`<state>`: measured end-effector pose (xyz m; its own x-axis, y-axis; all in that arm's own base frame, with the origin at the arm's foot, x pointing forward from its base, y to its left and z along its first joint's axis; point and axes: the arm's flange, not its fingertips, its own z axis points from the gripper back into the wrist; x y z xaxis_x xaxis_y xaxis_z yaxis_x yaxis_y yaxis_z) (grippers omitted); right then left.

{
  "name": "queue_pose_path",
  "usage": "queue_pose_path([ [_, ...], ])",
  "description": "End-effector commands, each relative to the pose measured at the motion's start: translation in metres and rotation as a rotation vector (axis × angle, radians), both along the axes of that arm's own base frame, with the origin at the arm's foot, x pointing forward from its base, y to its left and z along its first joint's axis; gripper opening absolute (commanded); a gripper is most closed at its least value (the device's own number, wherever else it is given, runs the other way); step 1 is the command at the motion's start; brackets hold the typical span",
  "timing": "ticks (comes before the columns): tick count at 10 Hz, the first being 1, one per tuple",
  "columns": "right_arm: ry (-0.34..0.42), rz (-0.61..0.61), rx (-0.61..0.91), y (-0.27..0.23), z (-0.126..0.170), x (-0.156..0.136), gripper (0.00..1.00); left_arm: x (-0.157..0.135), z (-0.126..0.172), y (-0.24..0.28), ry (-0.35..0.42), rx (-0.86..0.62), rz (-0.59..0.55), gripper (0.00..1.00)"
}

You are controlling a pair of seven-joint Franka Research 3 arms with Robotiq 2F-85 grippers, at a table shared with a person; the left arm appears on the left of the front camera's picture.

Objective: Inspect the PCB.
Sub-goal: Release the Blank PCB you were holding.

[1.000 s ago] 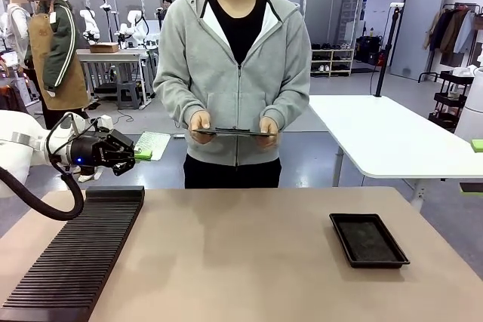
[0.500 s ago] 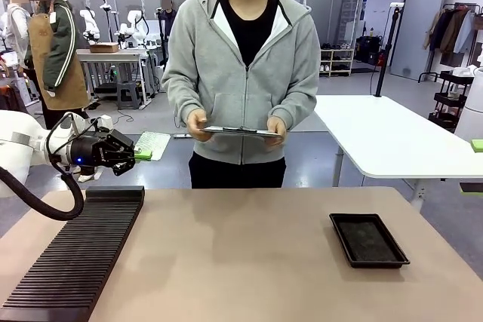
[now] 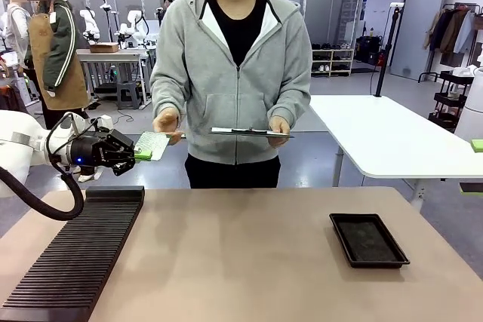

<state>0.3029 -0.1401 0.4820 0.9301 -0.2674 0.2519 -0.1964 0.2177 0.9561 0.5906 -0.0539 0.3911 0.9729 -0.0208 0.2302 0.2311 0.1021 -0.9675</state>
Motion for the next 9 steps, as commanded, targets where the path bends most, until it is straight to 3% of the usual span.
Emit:
queue_pose_path([
  [1, -0.019, 0.003, -0.002, -0.0006, 0.0004, -0.0002, 1.00, -0.0063, 0.0012, -0.0009, -0.017, 0.010, -0.006, 0.04],
  [9, -0.019, 0.003, -0.002, -0.0006, 0.0004, -0.0002, 1.00, -0.0063, 0.0012, -0.0009, -0.017, 0.010, -0.006, 0.04],
])
